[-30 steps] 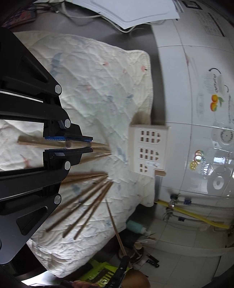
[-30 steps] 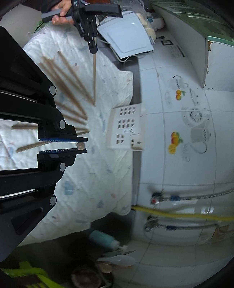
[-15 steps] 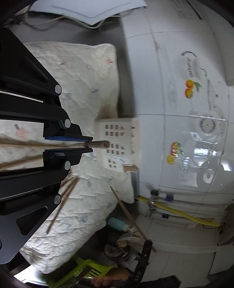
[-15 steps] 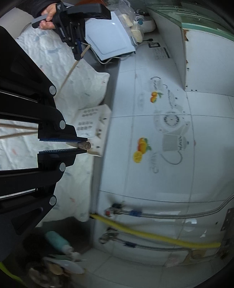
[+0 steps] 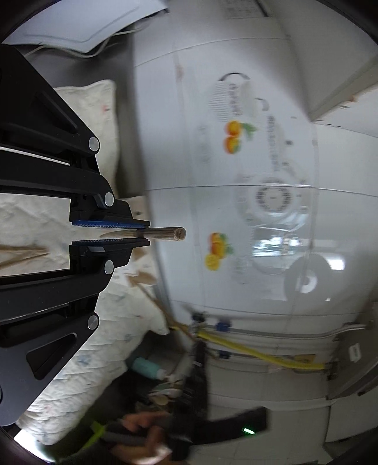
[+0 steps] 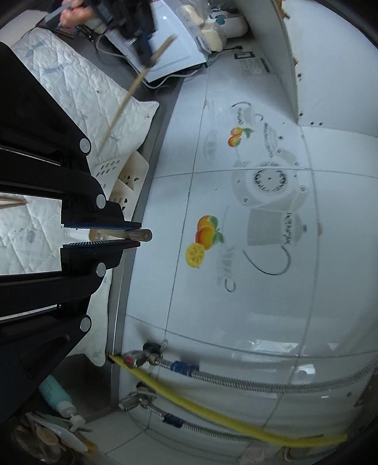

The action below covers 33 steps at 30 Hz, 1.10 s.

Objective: Organize utensils
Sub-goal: 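Lift the held chopstick with the left gripper toward the white holder while the right gripper carries its own, then open the left gripper to drop its chopstick into the holder while the right gripper releases its own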

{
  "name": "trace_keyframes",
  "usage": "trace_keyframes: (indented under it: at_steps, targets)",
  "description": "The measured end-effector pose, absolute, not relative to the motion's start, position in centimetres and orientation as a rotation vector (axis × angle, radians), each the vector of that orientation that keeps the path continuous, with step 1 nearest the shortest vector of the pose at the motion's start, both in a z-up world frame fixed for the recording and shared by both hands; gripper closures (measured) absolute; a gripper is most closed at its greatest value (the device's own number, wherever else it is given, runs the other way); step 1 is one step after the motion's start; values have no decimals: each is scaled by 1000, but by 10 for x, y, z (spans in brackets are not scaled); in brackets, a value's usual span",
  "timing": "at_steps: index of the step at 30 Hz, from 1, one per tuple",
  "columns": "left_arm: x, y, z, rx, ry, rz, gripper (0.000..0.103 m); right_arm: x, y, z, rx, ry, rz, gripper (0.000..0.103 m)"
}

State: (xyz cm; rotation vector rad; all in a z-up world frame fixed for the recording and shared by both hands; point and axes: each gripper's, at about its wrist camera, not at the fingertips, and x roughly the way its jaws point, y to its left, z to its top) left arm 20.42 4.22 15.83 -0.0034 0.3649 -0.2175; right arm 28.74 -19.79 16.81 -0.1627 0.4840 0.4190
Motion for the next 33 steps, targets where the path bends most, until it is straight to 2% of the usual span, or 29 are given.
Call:
trace_keyframes:
  at_steps: [6, 14, 21, 23, 25, 33]
  targets:
    - [235, 37, 181, 16, 319, -181, 98, 313, -185, 149, -169, 530, 427, 97]
    - [292, 35, 156, 35, 445, -152, 98, 329, -173, 131, -188, 570, 431, 97]
    - [314, 39, 142, 5, 485, -140, 97, 334, -170, 126, -187, 574, 436, 96]
    - [315, 38, 143, 4, 481, -143, 97, 332, -171, 128, -186, 567, 435, 94]
    - [313, 38, 145, -1, 471, -145, 96, 330, -172, 130, -190, 555, 428, 83]
    - [278, 41, 160, -15, 417, -149, 94, 294, -190, 144, -188, 506, 416, 77]
